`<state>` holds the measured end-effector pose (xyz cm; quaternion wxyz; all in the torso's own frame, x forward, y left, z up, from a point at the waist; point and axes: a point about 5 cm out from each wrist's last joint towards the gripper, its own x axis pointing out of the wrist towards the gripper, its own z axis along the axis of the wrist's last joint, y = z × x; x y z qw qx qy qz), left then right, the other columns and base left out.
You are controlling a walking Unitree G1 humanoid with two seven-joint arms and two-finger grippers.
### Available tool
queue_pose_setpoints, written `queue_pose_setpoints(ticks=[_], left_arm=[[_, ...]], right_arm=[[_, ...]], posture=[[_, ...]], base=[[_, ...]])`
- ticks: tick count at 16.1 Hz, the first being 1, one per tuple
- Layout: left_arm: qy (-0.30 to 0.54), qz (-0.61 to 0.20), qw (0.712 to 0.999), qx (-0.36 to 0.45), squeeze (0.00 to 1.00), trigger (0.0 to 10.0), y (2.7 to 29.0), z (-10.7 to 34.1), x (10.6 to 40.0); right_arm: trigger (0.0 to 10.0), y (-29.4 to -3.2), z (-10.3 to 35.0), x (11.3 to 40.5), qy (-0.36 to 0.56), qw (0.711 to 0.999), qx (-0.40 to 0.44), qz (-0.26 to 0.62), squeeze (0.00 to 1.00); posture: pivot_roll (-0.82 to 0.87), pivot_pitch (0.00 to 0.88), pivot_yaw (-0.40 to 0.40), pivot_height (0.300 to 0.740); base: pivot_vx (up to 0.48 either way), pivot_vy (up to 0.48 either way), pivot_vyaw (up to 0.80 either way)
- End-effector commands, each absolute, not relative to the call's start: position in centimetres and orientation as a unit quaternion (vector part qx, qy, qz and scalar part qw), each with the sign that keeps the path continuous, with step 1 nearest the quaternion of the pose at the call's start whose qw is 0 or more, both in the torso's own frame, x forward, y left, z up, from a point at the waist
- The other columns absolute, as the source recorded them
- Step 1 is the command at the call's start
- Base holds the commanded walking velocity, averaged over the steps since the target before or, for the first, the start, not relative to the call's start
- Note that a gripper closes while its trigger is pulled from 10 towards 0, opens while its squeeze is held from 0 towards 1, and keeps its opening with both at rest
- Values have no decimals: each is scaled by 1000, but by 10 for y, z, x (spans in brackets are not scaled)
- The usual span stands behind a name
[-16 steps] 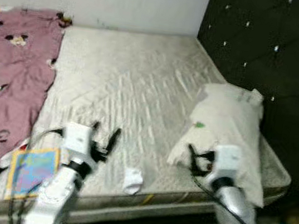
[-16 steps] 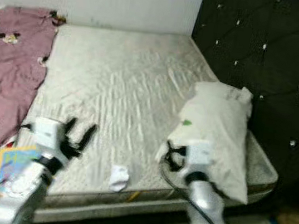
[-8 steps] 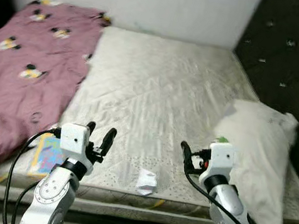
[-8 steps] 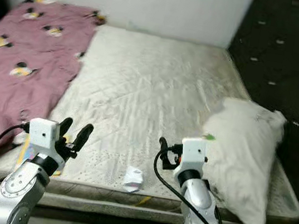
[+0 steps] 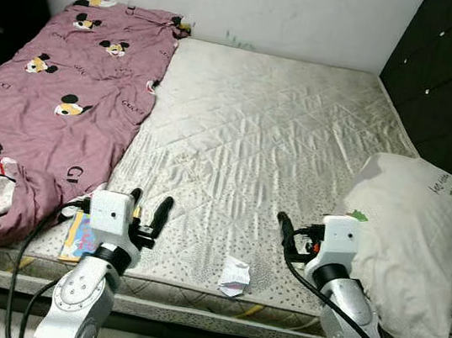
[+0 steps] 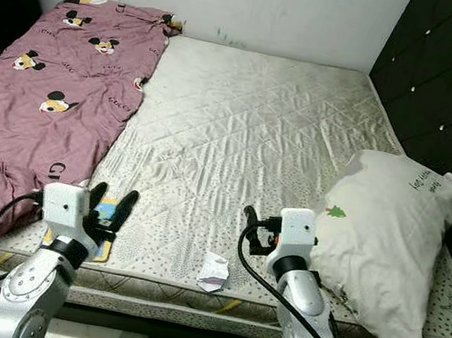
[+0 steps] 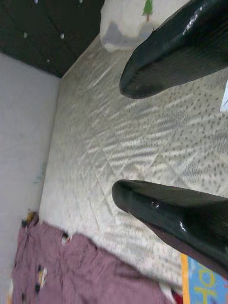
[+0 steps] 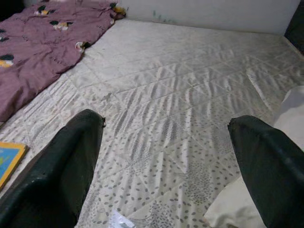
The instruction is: Clean up the room
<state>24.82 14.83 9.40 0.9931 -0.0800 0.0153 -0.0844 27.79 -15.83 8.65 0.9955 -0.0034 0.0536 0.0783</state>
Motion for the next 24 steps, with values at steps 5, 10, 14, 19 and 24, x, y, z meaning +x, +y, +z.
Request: queue_pose_setpoints(ticks=[5,10,14,19,24], left_arm=[[22,19,999,-33,0,10000,197,94,213],[40,28,998,-31,0,10000,197,90,201],[37,26,998,-32,0,10000,197,92,203],[36,11,999,-35,0,10000,194,95,206],[40,11,998,-36,0,10000,193,95,202]], right_arm=[[10000,-184,100,256,42,999,1,24,0],[10000,-193,96,243,64,998,-12,16,0],[10000,-188,96,246,66,998,-9,22,0],[10000,-182,95,245,72,997,1,31,0],[10000,-177,94,241,81,995,7,51,0]], posture=[[-11,59,-53,740],[-12,68,-58,740],[-4,73,-57,740],[-5,89,-54,740],[3,115,-59,740]], base=[[0,0,0],[0,0,0],[0,0,0],[0,0,0],[0,0,0]])
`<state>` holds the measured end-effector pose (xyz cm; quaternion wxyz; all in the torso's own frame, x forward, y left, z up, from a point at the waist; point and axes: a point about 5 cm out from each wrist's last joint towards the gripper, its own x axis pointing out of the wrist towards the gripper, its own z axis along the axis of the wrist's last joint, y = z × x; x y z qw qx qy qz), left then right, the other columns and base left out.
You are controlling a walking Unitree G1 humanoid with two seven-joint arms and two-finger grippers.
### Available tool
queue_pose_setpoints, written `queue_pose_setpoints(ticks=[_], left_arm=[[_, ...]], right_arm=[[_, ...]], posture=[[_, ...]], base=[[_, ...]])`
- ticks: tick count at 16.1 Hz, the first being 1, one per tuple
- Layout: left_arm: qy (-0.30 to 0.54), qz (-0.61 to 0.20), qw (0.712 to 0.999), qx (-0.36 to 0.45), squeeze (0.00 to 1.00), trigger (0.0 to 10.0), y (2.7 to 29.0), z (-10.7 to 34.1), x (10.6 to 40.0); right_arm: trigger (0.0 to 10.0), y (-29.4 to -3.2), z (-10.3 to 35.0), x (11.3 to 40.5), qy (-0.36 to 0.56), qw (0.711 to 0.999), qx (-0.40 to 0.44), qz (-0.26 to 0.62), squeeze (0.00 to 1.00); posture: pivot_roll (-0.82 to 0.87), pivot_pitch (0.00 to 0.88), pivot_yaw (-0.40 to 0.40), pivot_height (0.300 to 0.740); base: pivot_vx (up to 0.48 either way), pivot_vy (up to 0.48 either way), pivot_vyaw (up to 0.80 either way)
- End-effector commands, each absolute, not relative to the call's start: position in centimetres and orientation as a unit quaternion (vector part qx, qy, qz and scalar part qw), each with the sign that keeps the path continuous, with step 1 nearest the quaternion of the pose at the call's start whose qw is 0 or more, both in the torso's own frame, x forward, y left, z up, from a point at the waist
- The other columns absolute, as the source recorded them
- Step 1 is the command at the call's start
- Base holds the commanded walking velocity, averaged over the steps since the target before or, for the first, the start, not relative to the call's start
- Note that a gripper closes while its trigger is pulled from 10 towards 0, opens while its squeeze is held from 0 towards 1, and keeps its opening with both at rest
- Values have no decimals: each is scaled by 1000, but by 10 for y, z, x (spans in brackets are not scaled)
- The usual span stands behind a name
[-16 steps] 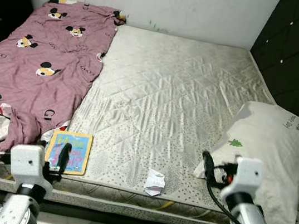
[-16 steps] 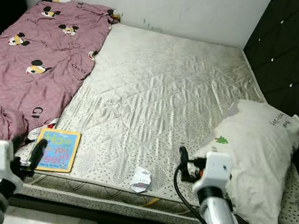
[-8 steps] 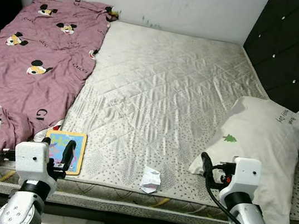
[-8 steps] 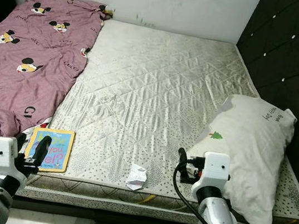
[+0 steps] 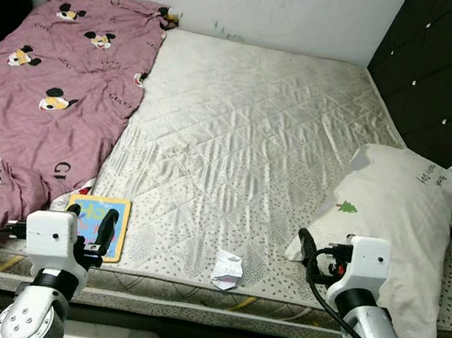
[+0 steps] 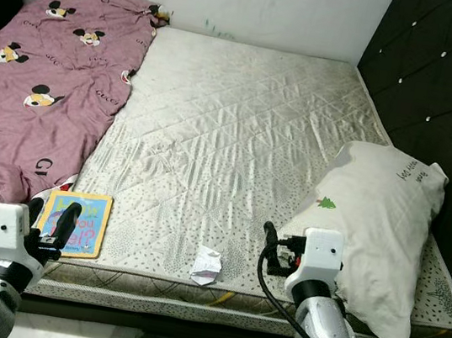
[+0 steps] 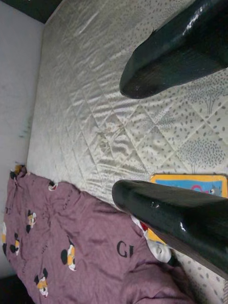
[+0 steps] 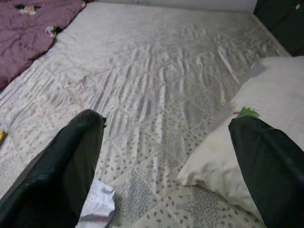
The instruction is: Clean up the room
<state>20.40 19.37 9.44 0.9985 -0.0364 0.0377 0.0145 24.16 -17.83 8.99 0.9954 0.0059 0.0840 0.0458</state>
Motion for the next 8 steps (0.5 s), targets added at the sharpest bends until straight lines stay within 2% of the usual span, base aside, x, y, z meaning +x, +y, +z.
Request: queue_pose_setpoints(ticks=[1,3,8], left_arm=[[42,13,998,-36,0,10000,193,95,201],[46,14,998,-37,0,10000,193,95,200],[48,13,998,-37,0,10000,191,94,199]], right_arm=[[10000,-177,94,240,81,995,7,53,0],[10000,-177,94,239,84,995,3,59,0],[10000,-176,92,238,90,994,4,66,0]], posture=[[2,119,-61,740],[2,124,-62,740],[1,124,-66,685]], base=[[0,0,0],[0,0,0],[0,0,0]])
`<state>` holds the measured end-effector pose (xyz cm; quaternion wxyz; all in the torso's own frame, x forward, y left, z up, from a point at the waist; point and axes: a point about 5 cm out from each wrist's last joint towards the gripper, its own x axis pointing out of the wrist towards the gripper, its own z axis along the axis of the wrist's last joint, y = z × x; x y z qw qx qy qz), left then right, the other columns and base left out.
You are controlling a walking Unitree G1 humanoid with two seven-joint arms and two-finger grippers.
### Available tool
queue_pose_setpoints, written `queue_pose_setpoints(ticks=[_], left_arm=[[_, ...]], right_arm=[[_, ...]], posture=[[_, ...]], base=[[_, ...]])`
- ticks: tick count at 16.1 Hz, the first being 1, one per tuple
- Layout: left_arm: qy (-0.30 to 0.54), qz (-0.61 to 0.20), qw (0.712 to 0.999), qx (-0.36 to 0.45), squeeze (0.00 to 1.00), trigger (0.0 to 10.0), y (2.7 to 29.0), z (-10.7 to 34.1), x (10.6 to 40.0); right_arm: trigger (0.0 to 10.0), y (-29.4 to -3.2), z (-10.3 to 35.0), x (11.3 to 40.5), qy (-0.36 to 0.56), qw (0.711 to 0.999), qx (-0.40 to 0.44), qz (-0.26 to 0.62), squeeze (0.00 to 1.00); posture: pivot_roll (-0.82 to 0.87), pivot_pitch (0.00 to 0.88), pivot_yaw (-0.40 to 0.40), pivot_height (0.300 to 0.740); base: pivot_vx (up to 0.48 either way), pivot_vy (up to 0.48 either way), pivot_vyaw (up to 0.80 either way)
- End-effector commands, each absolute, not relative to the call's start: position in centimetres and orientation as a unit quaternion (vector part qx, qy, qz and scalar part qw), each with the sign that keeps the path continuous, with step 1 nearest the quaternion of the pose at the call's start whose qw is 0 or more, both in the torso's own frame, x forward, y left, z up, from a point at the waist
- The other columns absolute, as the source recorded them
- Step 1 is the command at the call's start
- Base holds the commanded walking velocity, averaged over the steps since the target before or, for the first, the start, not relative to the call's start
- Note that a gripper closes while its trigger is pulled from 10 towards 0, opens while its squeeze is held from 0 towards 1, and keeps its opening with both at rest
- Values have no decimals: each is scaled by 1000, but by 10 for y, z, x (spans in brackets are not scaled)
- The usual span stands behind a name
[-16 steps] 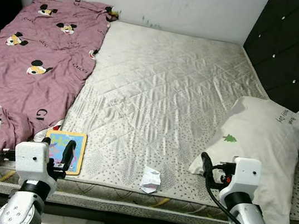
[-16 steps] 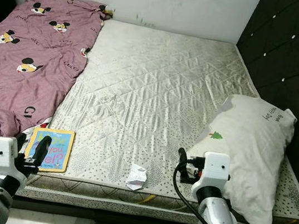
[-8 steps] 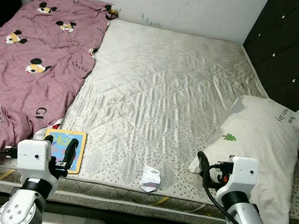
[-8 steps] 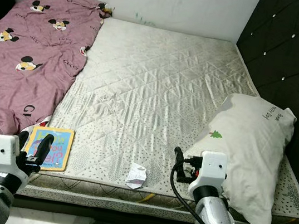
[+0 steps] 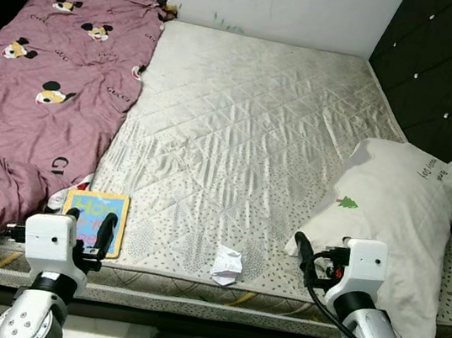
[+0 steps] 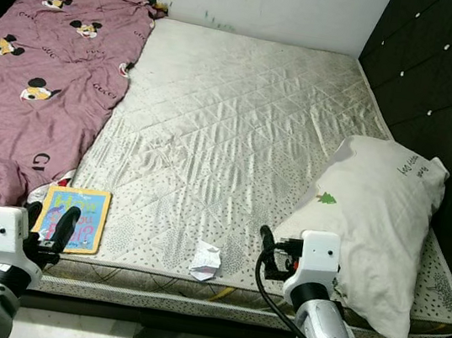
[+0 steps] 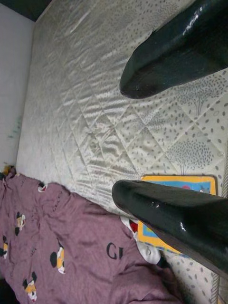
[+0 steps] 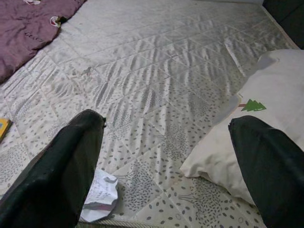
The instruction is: Clean up the room
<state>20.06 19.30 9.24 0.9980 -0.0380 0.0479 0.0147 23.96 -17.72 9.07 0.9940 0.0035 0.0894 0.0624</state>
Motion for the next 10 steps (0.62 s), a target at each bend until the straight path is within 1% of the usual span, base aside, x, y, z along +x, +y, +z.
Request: queue_pose_setpoints(ticks=[1,2,4,10], left_arm=[[48,13,998,-37,0,10000,191,94,199],[48,13,998,-37,0,10000,191,94,200],[48,13,998,-37,0,10000,191,94,200],[47,13,998,-38,0,10000,190,94,201]], right_arm=[[10000,-176,92,238,92,993,4,68,0],[10000,-176,92,238,93,993,4,69,0],[10000,-176,92,238,94,993,5,72,0],[10000,-175,91,239,96,992,4,78,0]], posture=[[1,122,-66,675],[1,122,-66,675],[2,119,-69,660],[2,117,-70,660]], base=[[0,0,0],[0,0,0],[0,0,0],[0,0,0]])
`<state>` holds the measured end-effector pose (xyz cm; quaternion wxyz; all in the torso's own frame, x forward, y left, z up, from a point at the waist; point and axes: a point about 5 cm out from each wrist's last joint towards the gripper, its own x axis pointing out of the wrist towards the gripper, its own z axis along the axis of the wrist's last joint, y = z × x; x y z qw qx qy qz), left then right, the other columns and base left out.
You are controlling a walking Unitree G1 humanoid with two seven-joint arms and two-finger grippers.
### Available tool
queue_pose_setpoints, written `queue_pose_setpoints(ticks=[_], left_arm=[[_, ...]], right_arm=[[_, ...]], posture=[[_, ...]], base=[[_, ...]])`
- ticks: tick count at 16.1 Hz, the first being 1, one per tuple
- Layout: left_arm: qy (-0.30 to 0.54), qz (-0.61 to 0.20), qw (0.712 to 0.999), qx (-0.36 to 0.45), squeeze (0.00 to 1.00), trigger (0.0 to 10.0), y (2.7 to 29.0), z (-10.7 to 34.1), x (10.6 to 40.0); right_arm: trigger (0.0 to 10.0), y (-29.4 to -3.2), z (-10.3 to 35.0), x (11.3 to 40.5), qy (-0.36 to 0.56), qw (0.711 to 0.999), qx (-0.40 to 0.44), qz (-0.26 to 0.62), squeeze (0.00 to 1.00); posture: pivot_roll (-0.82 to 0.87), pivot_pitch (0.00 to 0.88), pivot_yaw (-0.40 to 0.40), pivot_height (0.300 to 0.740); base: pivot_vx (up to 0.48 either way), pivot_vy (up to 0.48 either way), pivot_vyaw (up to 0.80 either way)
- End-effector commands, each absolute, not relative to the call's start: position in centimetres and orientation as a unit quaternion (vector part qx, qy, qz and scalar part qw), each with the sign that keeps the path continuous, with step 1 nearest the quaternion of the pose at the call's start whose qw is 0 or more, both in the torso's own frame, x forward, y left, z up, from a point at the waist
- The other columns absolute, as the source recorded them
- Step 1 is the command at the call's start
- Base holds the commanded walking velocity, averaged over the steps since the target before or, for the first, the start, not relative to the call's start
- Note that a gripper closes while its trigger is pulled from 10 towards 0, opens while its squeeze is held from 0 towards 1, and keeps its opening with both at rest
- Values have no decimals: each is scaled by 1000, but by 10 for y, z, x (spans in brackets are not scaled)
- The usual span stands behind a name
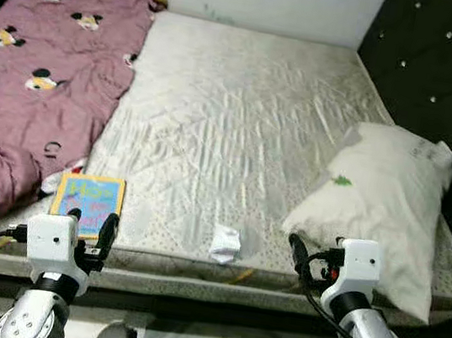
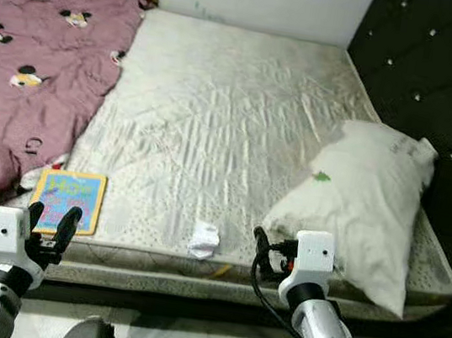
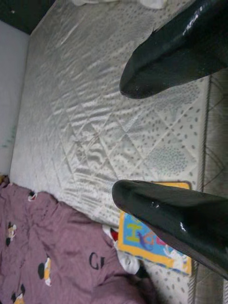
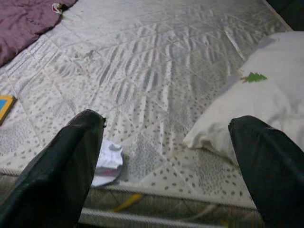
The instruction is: Clean up the room
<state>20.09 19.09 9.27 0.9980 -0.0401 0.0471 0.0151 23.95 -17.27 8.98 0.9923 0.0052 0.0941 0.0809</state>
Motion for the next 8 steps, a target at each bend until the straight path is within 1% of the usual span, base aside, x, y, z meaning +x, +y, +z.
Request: queue_pose_setpoints(ticks=[1,3,8], left_arm=[[47,14,998,-37,0,10000,190,94,201],[51,31,998,-26,0,10000,192,93,202],[49,28,998,-31,0,10000,191,94,203]], right_arm=[[10000,-175,91,239,96,992,4,80,0],[10000,-174,90,240,97,992,3,83,0],[10000,-173,91,242,96,991,1,89,0]], posture=[[1,119,-71,660],[2,121,-72,660],[-1,130,-74,660]], base=[[0,0,0],[0,0,0],[0,0,0]])
